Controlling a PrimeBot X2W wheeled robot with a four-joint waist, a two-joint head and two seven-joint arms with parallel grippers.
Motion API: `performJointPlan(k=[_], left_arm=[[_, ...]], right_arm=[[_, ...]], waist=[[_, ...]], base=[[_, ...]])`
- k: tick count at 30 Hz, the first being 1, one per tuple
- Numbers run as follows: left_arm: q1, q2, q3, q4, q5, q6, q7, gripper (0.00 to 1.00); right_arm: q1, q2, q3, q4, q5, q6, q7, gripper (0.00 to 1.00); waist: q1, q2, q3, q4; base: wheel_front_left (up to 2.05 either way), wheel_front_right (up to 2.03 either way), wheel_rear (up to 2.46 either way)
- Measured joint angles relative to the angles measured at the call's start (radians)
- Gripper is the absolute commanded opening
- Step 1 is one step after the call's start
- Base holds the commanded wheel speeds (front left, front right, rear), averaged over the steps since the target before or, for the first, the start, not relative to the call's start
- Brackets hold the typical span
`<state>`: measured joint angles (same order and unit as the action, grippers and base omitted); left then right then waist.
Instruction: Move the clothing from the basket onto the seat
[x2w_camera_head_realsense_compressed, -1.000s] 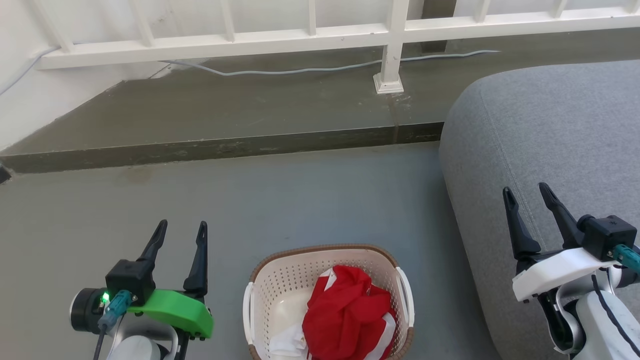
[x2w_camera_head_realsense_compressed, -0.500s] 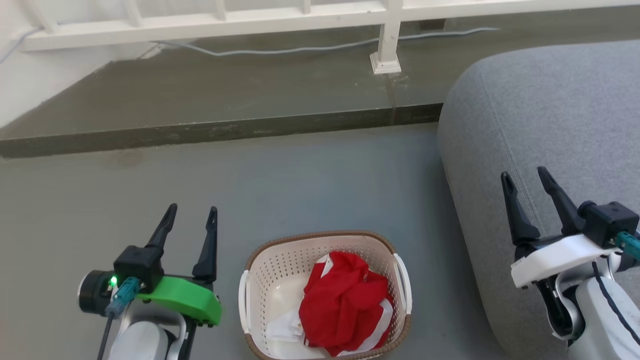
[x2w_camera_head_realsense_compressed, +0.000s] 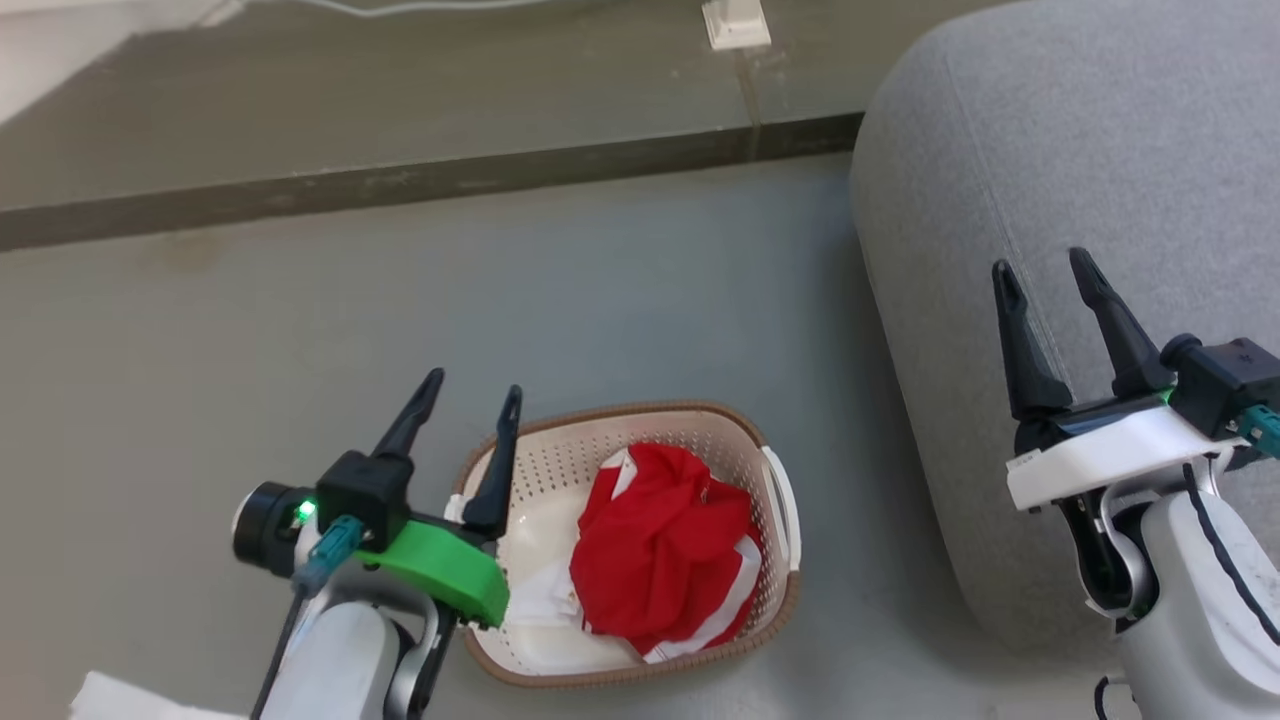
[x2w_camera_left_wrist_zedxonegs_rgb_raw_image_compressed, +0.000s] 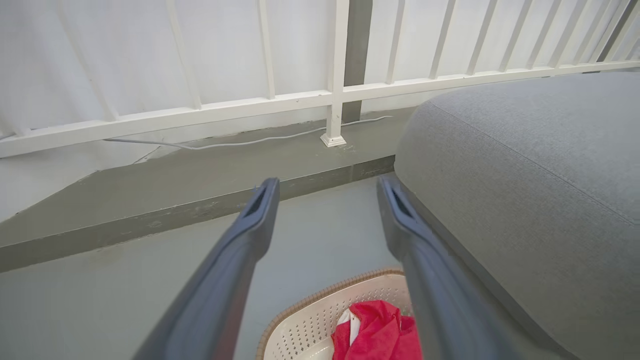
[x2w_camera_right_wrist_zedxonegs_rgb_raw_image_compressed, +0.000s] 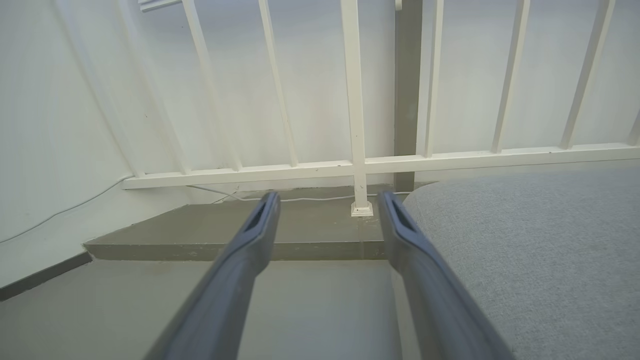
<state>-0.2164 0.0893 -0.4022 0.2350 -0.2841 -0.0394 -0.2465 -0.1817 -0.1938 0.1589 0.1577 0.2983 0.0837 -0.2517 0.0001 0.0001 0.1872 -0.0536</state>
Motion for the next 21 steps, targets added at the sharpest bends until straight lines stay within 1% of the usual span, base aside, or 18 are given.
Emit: performJointPlan(k=[7,9,13,21], left_arm=[[-0.056,-0.006,-0.058,0.030,0.016,-0.024,0.024,1.00],[-0.071,-0.007,-0.068,0.047,0.022,-0.031,0.031,1.00],[-0.102,-0.011,-0.089,0.072,0.045,-0.032,0.050,1.00],[-0.167,-0.014,-0.117,0.134,0.051,-0.049,0.090,1.00]], right_arm=[[-0.050,0.015,0.003,-0.030,0.001,0.005,0.000,1.00],[-0.067,0.025,0.004,-0.041,0.001,0.012,0.000,1.00],[-0.094,0.043,0.008,-0.059,0.002,0.013,0.000,1.00],[-0.151,0.080,0.017,-0.095,0.008,0.022,0.000,1.00]], waist=[[0.0000,0.0000,0.077,-0.037],[0.0000,0.0000,0.099,-0.050],[0.0000,0.0000,0.143,-0.080],[0.0000,0.0000,0.230,-0.145]], base=[[0.00,0.00,0.00],[0.00,0.00,0.00],[0.00,0.00,0.00],[0.00,0.00,0.00]])
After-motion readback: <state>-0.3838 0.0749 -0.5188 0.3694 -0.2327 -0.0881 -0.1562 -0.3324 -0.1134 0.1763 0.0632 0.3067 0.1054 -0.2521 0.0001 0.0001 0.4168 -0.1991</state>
